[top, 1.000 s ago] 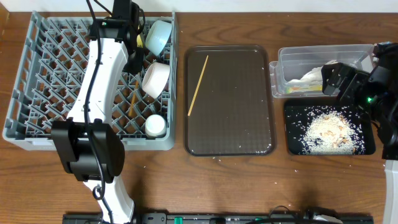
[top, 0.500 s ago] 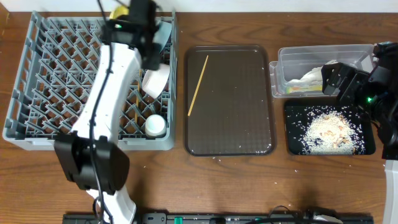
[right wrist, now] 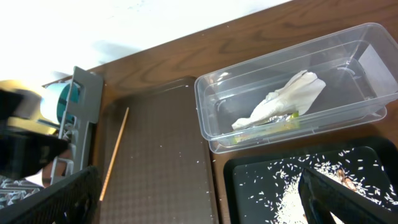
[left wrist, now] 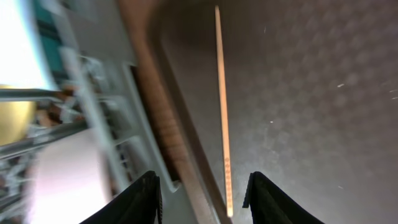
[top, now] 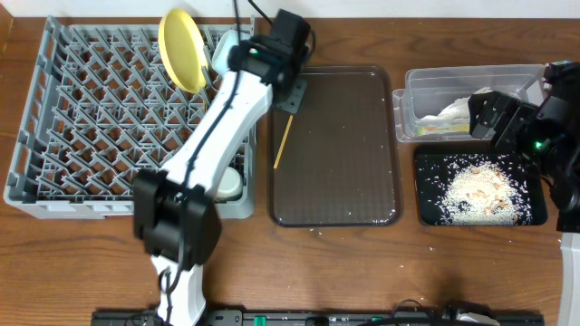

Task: Sort waste into correct bins and load items into the dishwasher
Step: 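Return the left gripper to the remaining chopstick on the tray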

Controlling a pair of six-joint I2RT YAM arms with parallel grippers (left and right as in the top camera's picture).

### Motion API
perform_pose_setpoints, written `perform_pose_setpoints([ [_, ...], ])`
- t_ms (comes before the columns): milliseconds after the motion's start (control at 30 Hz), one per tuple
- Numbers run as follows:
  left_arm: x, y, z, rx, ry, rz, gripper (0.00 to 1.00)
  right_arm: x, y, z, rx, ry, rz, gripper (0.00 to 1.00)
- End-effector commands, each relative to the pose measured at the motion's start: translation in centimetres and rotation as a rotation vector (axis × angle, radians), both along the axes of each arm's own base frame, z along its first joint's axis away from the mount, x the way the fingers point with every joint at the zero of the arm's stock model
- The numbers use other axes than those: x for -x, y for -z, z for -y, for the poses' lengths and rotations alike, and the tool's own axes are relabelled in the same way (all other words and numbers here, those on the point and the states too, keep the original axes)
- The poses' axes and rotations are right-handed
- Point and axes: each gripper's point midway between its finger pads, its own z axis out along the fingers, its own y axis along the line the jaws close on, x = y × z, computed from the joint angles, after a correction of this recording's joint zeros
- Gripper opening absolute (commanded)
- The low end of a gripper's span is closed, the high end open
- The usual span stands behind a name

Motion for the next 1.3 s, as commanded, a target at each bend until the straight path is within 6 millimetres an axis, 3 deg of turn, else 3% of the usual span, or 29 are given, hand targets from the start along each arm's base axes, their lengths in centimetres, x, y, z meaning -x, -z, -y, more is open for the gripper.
perform_pose_setpoints([
  [0, -0.4, 2.7, 0.3, -0.004, -0.001, -0.052, 0.48, 0.0, -0.2, 0.3, -0.011, 0.015, 0.004, 0.99],
  [133, -0.7, 5.4, 0.5, -0.021, -0.001, -0.091, 0.48, 0.0, -0.2, 0.3, -0.011, 0.015, 0.004, 0.99],
  [400, -0.7, 8.8, 1.5, 0.003, 0.020, -0.152, 0.48, 0.0, -0.2, 0.3, -0.011, 0.015, 0.004, 0.99],
  [767, -0.5, 11.8, 1.4, -0.019, 0.018, -0.201, 0.48, 0.0, -0.2, 0.3, -0.011, 0.015, 0.004, 0.99],
  [1267, -0.3, 13.1, 1.4, -0.019, 0.015, -0.206, 0.48, 0.0, -0.2, 0.3, -0.011, 0.015, 0.004, 0.99],
])
